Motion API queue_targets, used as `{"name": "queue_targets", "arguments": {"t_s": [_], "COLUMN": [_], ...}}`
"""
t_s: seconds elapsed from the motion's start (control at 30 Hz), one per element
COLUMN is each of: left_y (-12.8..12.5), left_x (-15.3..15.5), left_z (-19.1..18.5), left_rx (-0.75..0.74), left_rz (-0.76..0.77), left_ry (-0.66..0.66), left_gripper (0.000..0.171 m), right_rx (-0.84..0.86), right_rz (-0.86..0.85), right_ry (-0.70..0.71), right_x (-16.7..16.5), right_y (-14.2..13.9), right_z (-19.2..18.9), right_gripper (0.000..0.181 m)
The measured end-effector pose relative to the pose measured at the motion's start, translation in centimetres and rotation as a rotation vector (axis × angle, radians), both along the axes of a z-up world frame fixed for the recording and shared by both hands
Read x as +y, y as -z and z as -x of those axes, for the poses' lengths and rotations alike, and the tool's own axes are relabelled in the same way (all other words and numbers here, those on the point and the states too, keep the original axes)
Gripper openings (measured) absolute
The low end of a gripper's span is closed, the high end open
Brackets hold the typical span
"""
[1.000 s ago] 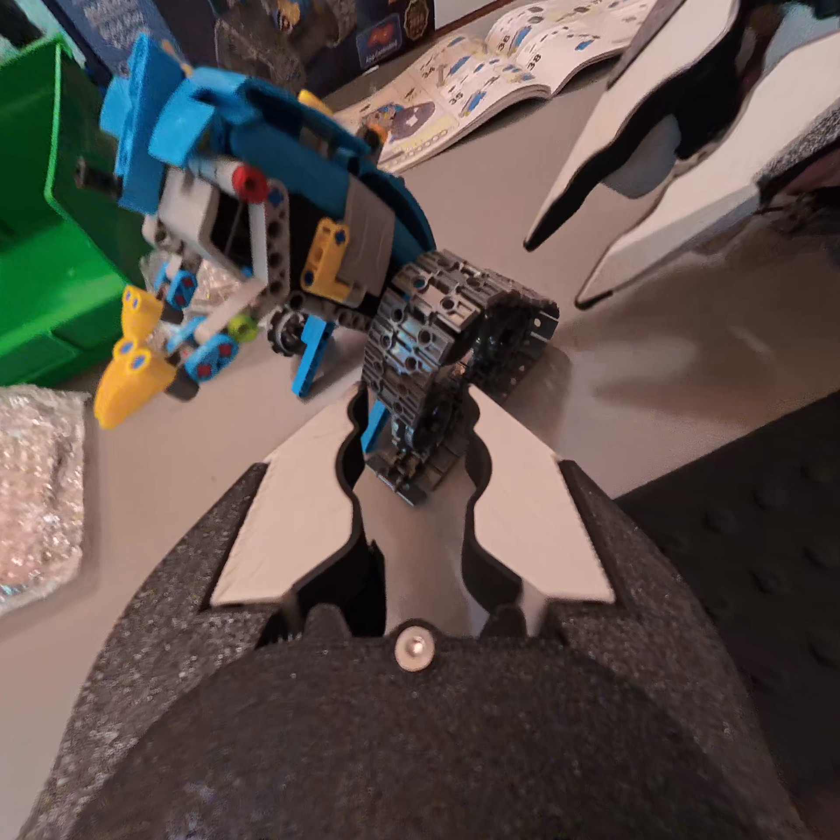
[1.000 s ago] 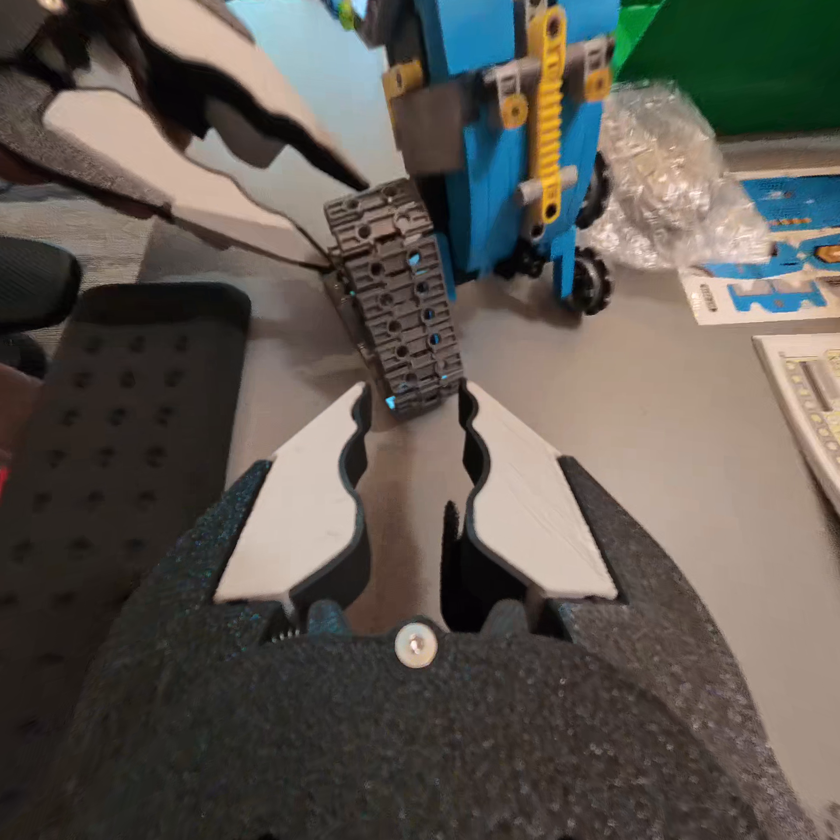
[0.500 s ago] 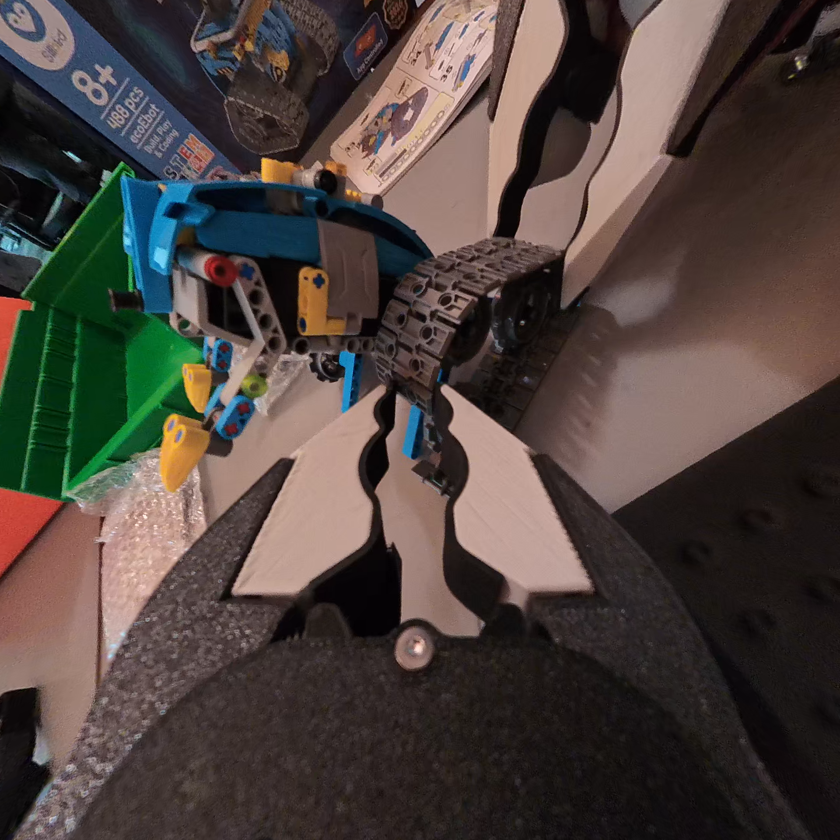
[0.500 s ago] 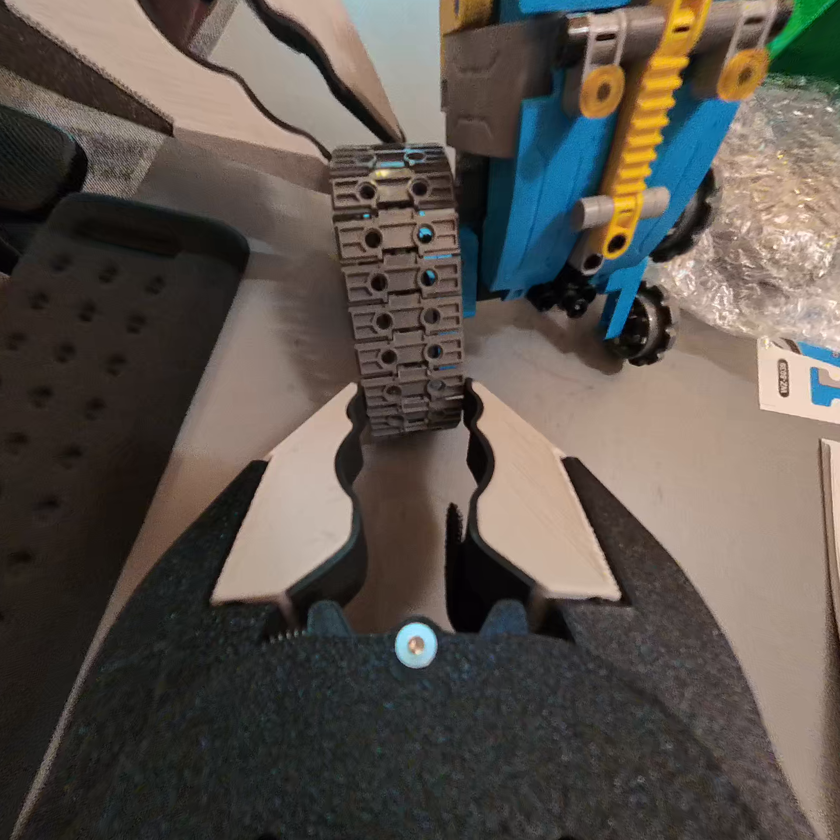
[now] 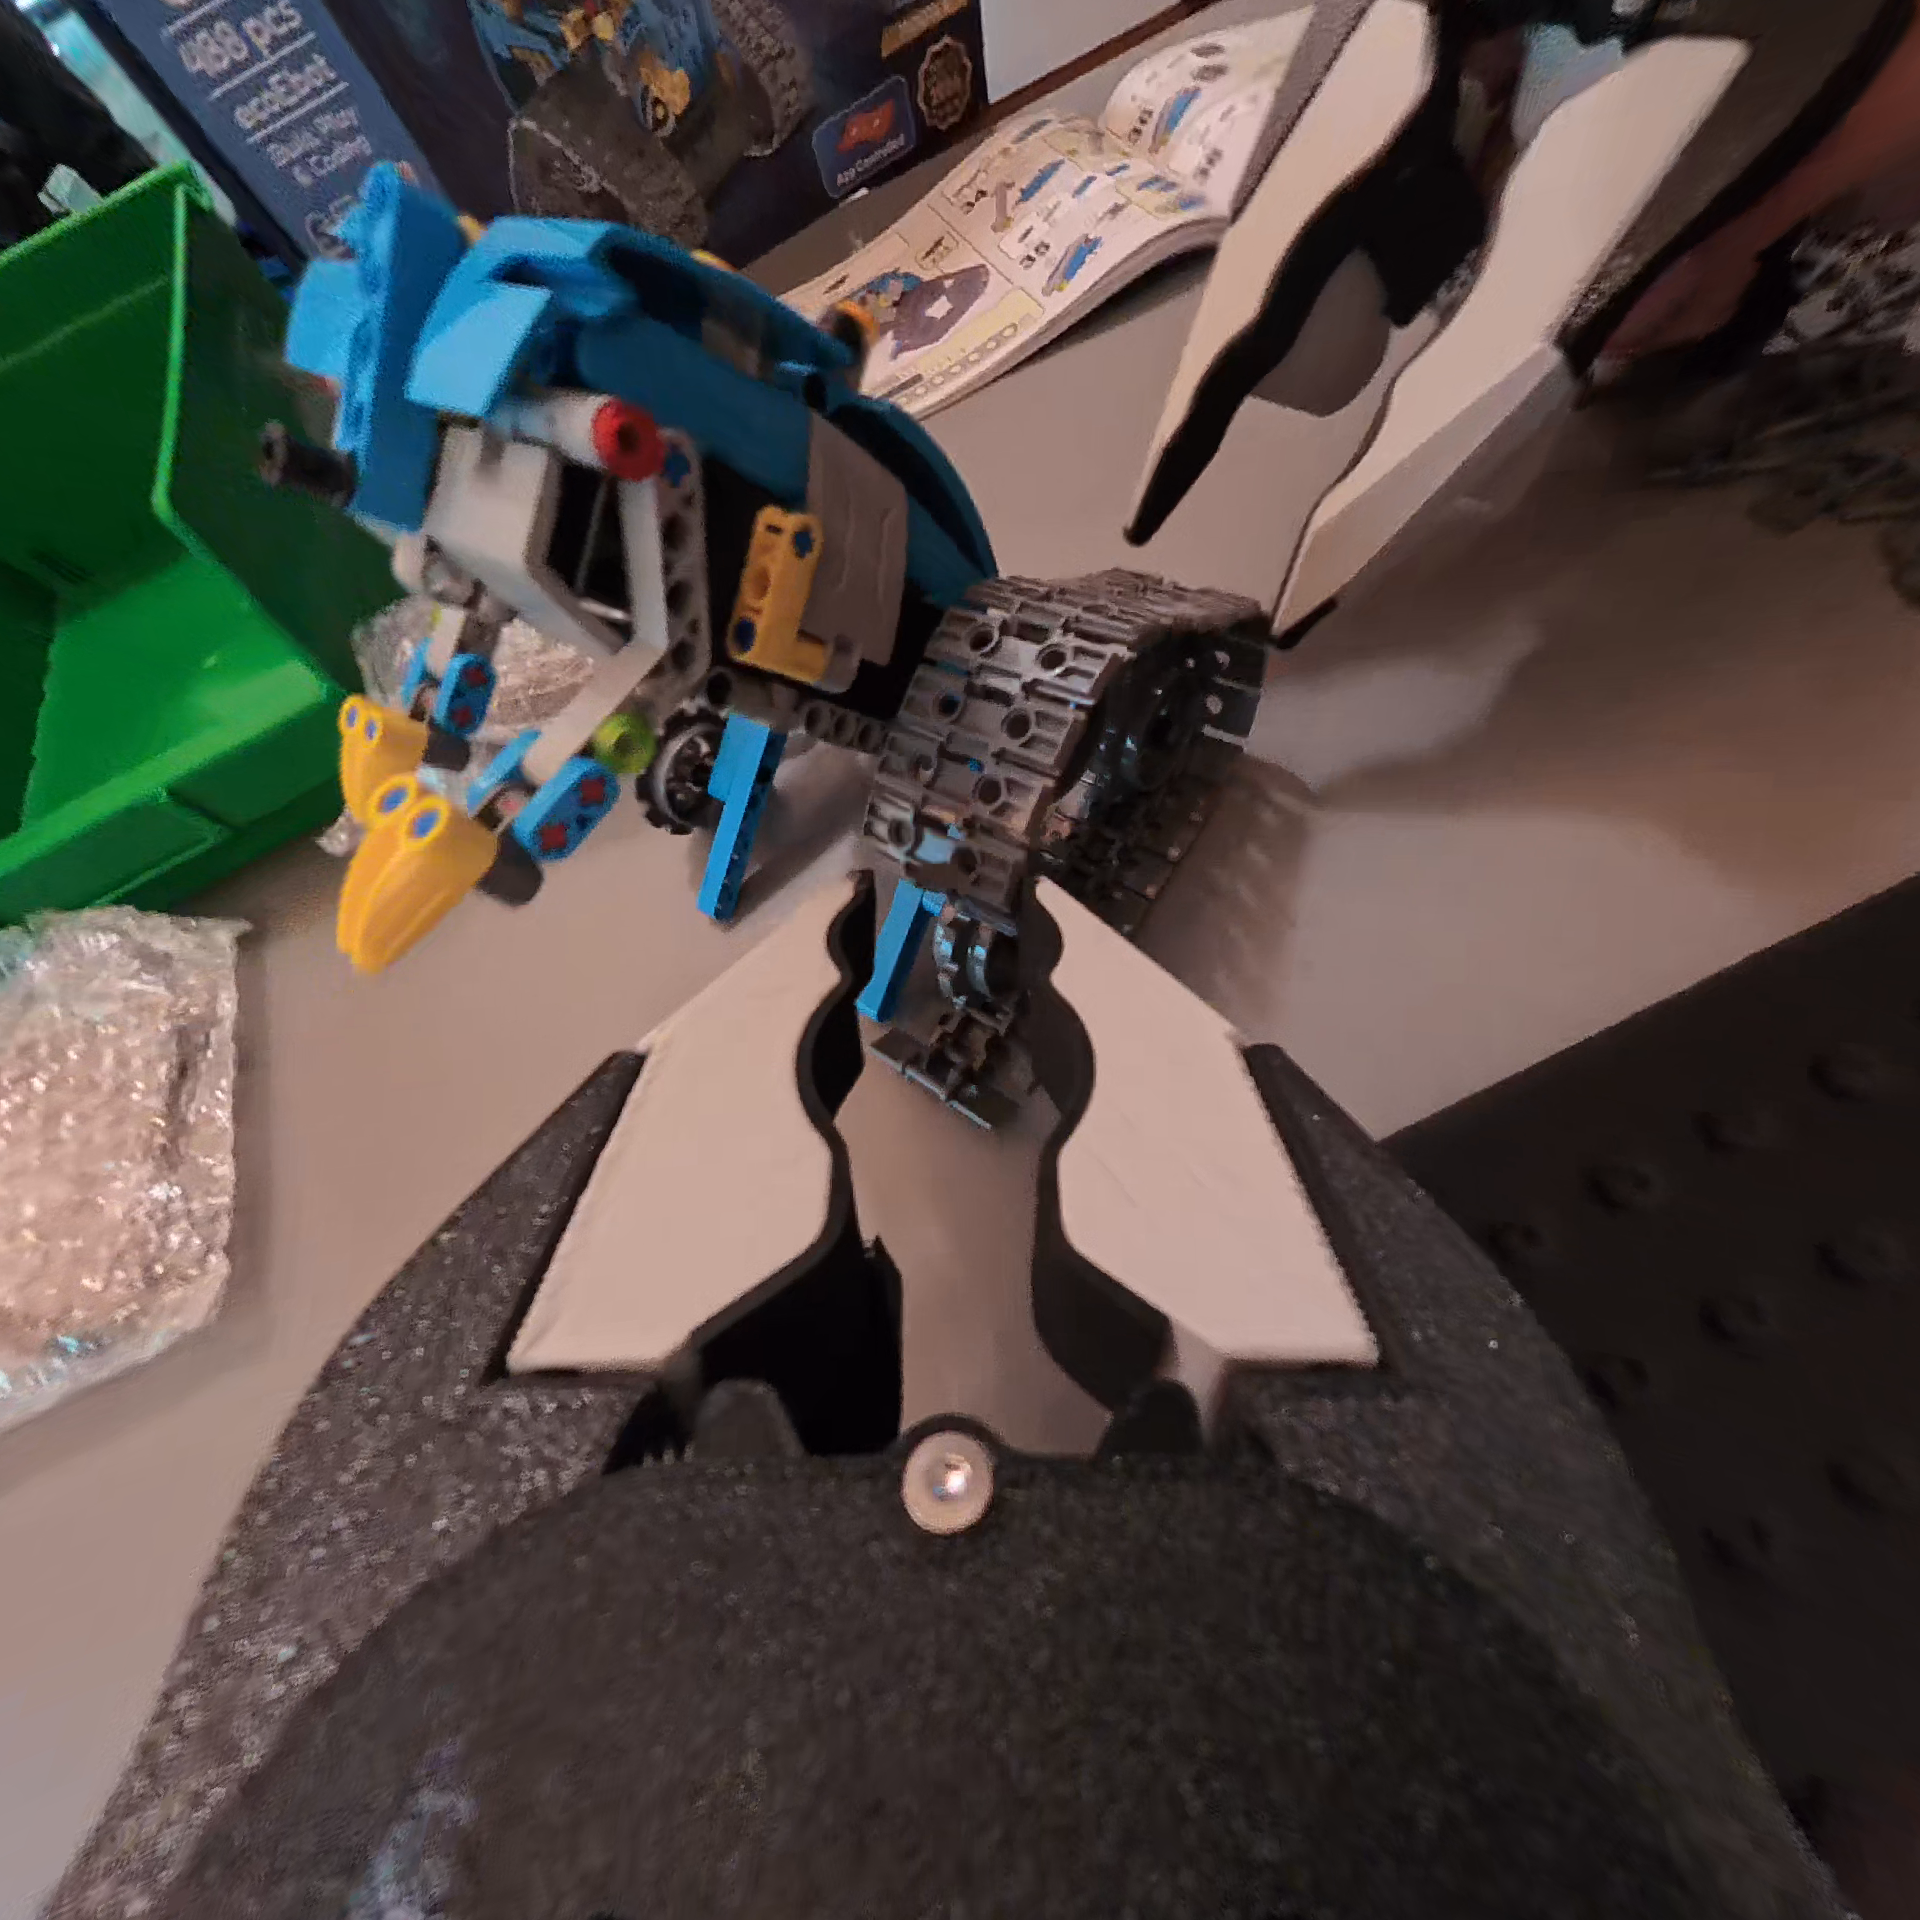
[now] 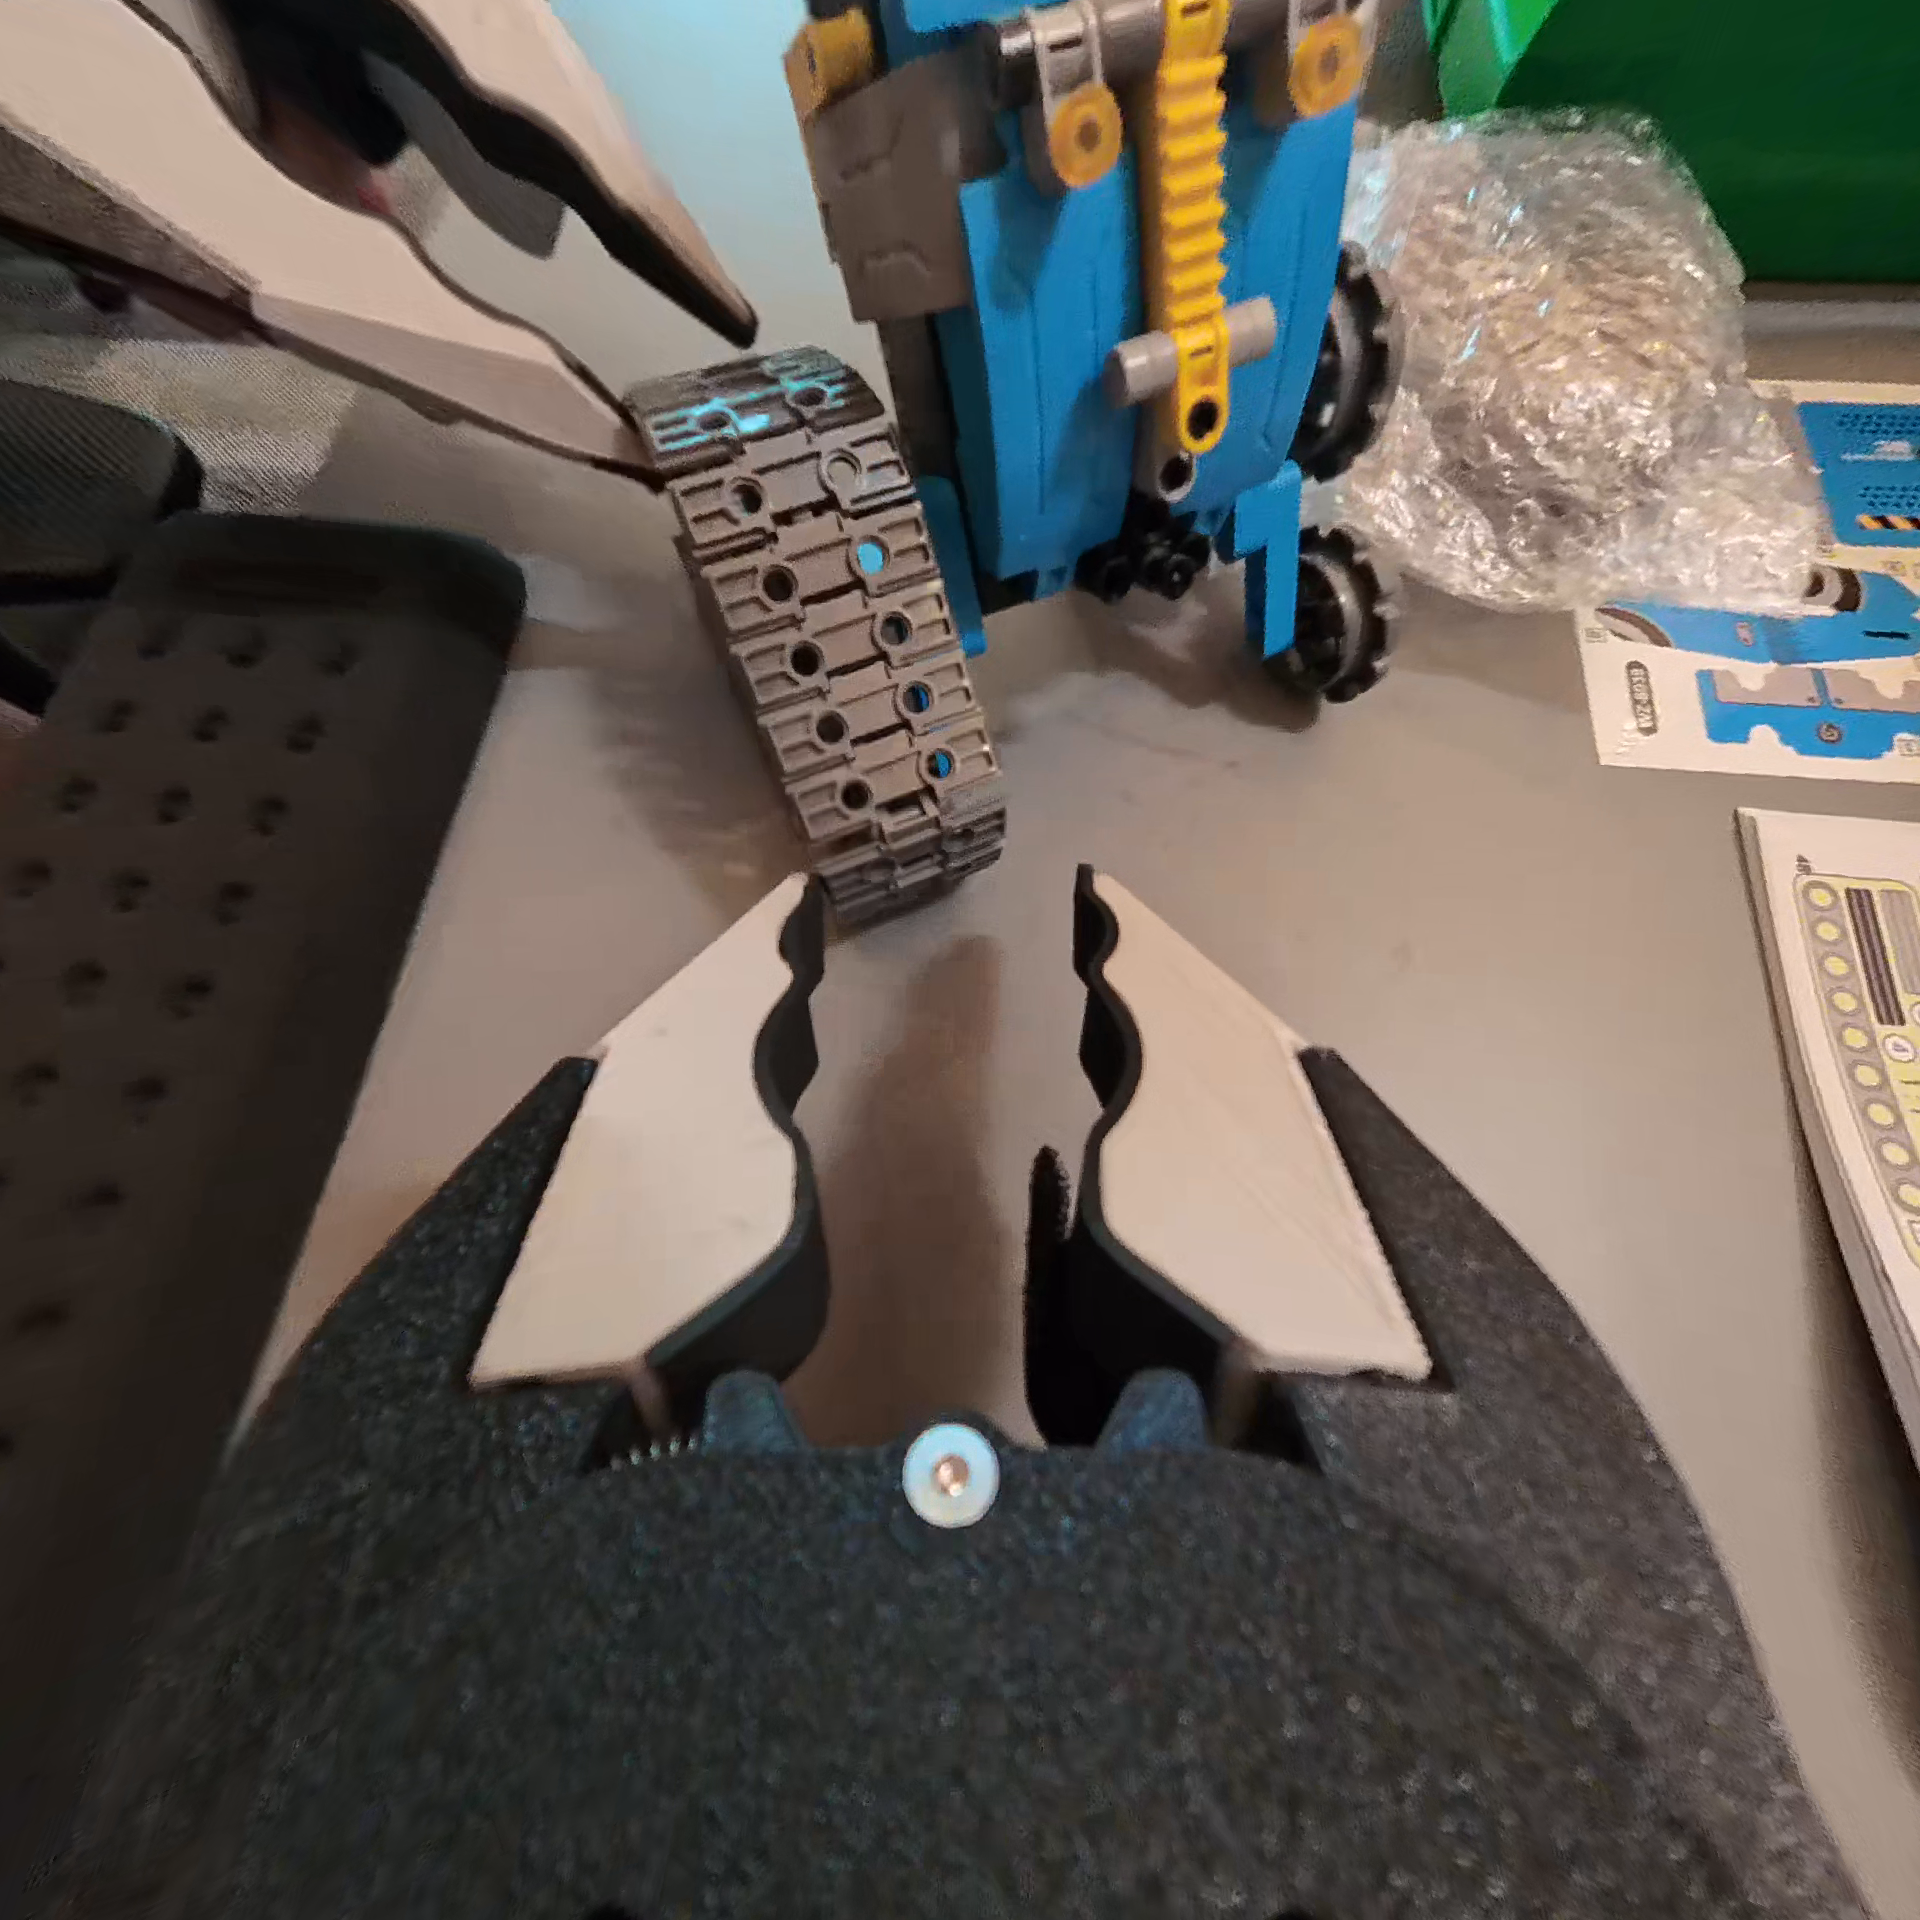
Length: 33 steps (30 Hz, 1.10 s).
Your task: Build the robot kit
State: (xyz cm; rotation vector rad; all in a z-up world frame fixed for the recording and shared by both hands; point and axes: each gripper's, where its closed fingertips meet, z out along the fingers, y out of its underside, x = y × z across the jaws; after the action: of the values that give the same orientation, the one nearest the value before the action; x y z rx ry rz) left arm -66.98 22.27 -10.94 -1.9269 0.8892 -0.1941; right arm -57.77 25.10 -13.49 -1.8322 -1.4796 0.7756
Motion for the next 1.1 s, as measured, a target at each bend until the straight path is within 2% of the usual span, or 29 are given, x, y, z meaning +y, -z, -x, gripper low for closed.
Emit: {"name": "queue_targets", "arguments": {"t_s": [0.23,0.4,0.5,0.6,0.67,1.0,1.1], "left_y": [0.9,1.9,2.0,2.4,2.7,2.3,2.1], "left_x": [-0.2,-1.1,-0.6,-0.2,-0.1,0.3,0.2], "left_z": [3.1,3.1,2.2,1.6,1.1,-1.1,-0.3], "left_rx": [-0.051,-0.076,-0.12,-0.113,-0.086,-0.078,-0.061], "left_rz": [0.025,0.113,0.12,0.132,0.124,0.11,0.107], "left_ry": [-0.052,0.05,0.114,0.151,0.168,0.202,0.196], "left_gripper": [0.029,0.029,0.029,0.012,0.008,0.007,0.014], "right_rx": [0.059,0.134,0.127,0.098,0.101,0.049,0.056], "right_rz": [-0.04,-0.139,-0.118,-0.131,-0.135,-0.239,-0.215], "right_ry": [0.038,0.079,0.056,0.066,0.06,0.085,0.084], "right_x": [-0.4,-0.7,-1.6,-1.5,-1.8,-1.7,-1.8], "right_y": [-2.3,-4.5,-4.5,-4.2,-4.3,-4.2,-4.3], "right_z": [0.6,3.0,4.3,4.8,5.0,5.1,4.7], "right_gripper": [0.041,0.037,0.037,0.036,0.033,0.044,0.043]}}
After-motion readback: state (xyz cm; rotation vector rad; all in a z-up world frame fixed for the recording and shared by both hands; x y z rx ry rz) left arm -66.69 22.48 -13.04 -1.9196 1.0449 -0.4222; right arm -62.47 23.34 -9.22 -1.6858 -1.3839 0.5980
